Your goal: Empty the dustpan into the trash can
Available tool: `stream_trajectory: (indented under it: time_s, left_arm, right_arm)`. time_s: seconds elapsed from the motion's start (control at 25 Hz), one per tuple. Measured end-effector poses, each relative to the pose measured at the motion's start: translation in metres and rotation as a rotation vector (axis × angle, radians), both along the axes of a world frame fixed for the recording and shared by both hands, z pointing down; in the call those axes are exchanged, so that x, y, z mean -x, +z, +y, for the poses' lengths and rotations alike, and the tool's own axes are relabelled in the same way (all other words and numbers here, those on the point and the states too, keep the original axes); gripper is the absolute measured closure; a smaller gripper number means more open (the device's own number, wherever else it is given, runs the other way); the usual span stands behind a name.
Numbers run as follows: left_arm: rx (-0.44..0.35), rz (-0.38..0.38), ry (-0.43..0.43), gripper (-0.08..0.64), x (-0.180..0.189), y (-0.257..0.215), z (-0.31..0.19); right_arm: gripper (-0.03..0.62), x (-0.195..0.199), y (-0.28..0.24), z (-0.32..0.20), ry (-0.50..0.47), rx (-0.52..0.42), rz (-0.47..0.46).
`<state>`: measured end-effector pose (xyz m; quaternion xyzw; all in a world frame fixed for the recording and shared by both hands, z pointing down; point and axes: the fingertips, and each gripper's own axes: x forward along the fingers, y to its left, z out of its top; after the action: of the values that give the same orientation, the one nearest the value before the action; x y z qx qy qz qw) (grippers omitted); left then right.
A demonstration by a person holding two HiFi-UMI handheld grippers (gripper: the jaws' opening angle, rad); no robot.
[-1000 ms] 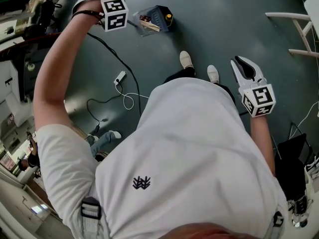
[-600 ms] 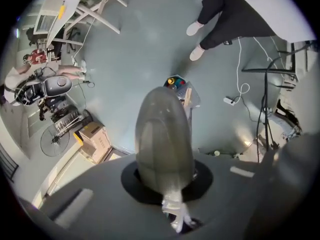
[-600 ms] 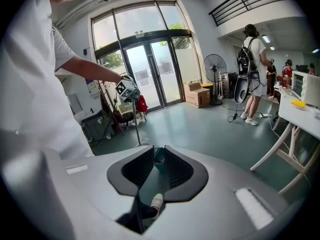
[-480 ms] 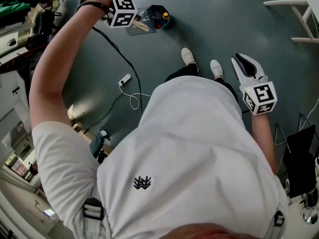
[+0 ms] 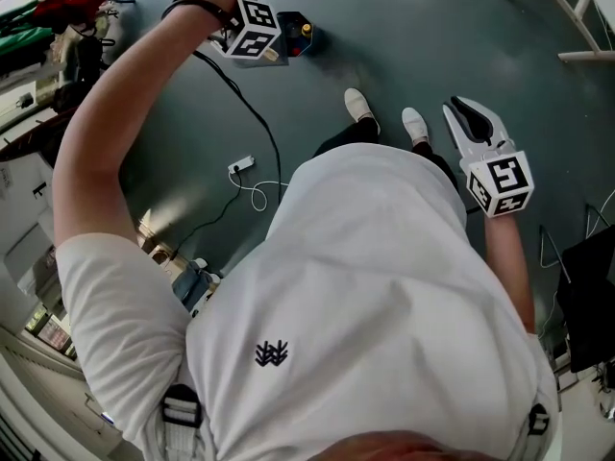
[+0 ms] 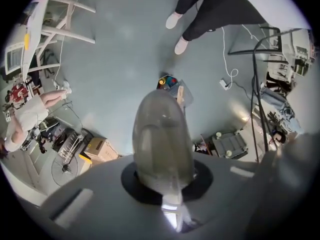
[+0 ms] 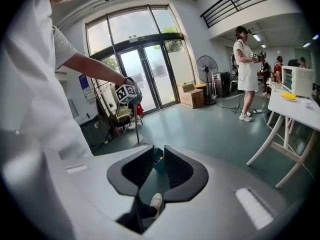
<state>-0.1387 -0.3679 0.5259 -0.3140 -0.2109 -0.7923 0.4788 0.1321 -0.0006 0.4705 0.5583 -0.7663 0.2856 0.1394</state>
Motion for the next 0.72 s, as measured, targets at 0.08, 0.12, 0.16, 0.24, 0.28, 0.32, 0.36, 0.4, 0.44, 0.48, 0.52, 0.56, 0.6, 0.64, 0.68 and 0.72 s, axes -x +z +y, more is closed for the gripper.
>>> stream_trajectory:
  time_s: [0.08, 0.12, 0.16, 0.24, 0.28, 0.32, 0.36, 0.4, 0.44, 0.48, 0.52, 0.56, 0.6, 0.64, 0.68, 0.72]
  left_arm:
    - [0.002, -0.021, 0.018, 0.506, -0.011, 0.002, 0.004]
    - [0.001, -0.03, 0.025, 0.506, -0.016, 0.003, 0.005]
    - [0.001, -0.039, 0.03, 0.506, -0.021, 0.004, 0.006]
    - [0.002, -0.063, 0.039, 0.506, -0.029, 0.008, 0.01]
    - [0.003, -0.077, 0.045, 0.506, -0.033, 0.011, 0.012]
    - [0.005, -0.094, 0.053, 0.506, -0.037, 0.013, 0.015]
    - [0.005, -0.111, 0.06, 0.506, -0.04, 0.015, 0.018]
    - [0.006, -0.127, 0.067, 0.506, -0.044, 0.017, 0.02]
    - [0.007, -0.141, 0.075, 0.506, -0.047, 0.019, 0.023]
    - [0.008, -0.152, 0.083, 0.506, -0.05, 0.02, 0.025]
    - [0.009, -0.161, 0.09, 0.506, -0.053, 0.022, 0.027]
    - [0.011, -0.167, 0.094, 0.506, -0.055, 0.024, 0.029]
    - [0.012, -0.172, 0.094, 0.506, -0.057, 0.025, 0.031]
    - [0.015, -0.177, 0.094, 0.506, -0.059, 0.027, 0.034]
    - [0.017, -0.183, 0.095, 0.506, -0.061, 0.028, 0.037]
    - [0.018, -0.191, 0.097, 0.506, -0.063, 0.028, 0.04]
  right_arm:
    - [0.529, -0.007, 0.001, 0.005, 0.011, 0.0, -0.003]
    - [0.529, -0.01, 0.001, 0.007, 0.016, 0.0, -0.006]
    - [0.53, -0.012, 0.002, 0.009, 0.021, -0.001, -0.009]
    - [0.529, -0.017, 0.004, 0.014, 0.029, -0.002, -0.016]
    - [0.53, -0.019, 0.005, 0.017, 0.034, -0.002, -0.019]
    - [0.529, -0.02, 0.006, 0.02, 0.039, -0.003, -0.023]
    - [0.529, -0.022, 0.007, 0.022, 0.044, -0.004, -0.026]
    - [0.53, -0.023, 0.008, 0.025, 0.049, -0.005, -0.029]
    - [0.529, -0.025, 0.009, 0.028, 0.054, -0.006, -0.032]
    - [0.529, -0.027, 0.009, 0.03, 0.059, -0.007, -0.034]
    - [0.529, -0.028, 0.009, 0.032, 0.063, -0.007, -0.035]
    - [0.529, -0.029, 0.01, 0.034, 0.066, -0.008, -0.036]
    - [0.529, -0.03, 0.01, 0.035, 0.068, -0.008, -0.036]
    - [0.529, -0.03, 0.009, 0.037, 0.069, -0.009, -0.034]
    - [0.53, -0.031, 0.009, 0.038, 0.067, -0.011, -0.032]
    - [0.529, -0.031, 0.009, 0.04, 0.064, -0.013, -0.028]
